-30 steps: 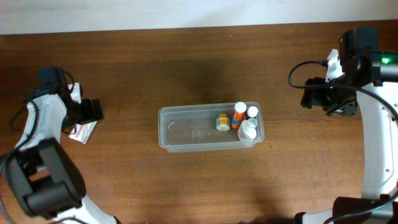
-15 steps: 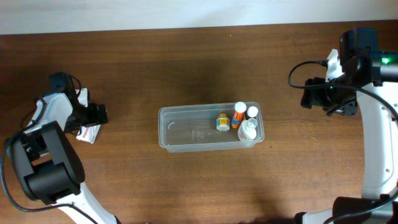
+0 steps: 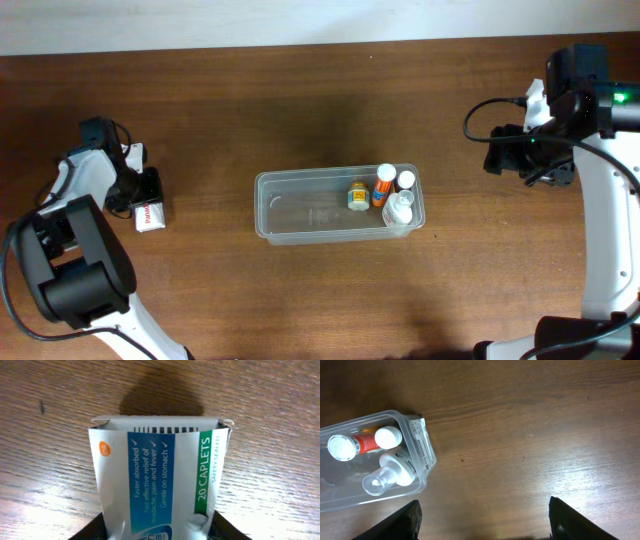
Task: Pack container
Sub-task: 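Grasp the white Panadol box with the left gripper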
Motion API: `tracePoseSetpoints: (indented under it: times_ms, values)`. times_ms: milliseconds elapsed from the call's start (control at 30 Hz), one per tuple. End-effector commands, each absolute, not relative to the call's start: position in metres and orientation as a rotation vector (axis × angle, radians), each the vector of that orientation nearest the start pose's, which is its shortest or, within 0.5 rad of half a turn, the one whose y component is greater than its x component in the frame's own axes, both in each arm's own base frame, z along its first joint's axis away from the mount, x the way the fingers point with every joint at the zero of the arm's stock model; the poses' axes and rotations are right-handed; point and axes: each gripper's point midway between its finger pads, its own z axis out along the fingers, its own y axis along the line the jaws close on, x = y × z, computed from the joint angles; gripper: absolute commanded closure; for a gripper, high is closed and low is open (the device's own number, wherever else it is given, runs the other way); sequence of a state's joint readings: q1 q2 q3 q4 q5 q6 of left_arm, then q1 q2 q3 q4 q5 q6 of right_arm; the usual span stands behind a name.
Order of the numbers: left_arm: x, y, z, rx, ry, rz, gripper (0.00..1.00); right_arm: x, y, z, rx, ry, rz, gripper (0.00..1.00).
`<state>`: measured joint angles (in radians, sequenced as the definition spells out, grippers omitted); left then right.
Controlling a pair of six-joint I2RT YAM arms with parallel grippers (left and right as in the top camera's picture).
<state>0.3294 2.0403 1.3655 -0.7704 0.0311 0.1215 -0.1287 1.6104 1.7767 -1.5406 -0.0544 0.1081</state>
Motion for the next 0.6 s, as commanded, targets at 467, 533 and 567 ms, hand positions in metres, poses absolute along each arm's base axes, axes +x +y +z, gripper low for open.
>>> tracePoseSetpoints:
  times_ms: [467,533,567]
  values:
    - [0.402,-0.039,0.189,0.323,2.52,-0.075,0.57,0.309,-0.029,0.235,0.343,2.925,0.096,0.27]
    - [0.39,-0.083,0.211,0.523,2.427,-0.091,0.56,0.31,-0.029,0.235,0.343,2.922,0.096,0.27]
    - [0.384,-0.102,0.216,0.612,2.394,-0.1,0.57,0.31,-0.029,0.235,0.343,2.921,0.096,0.27]
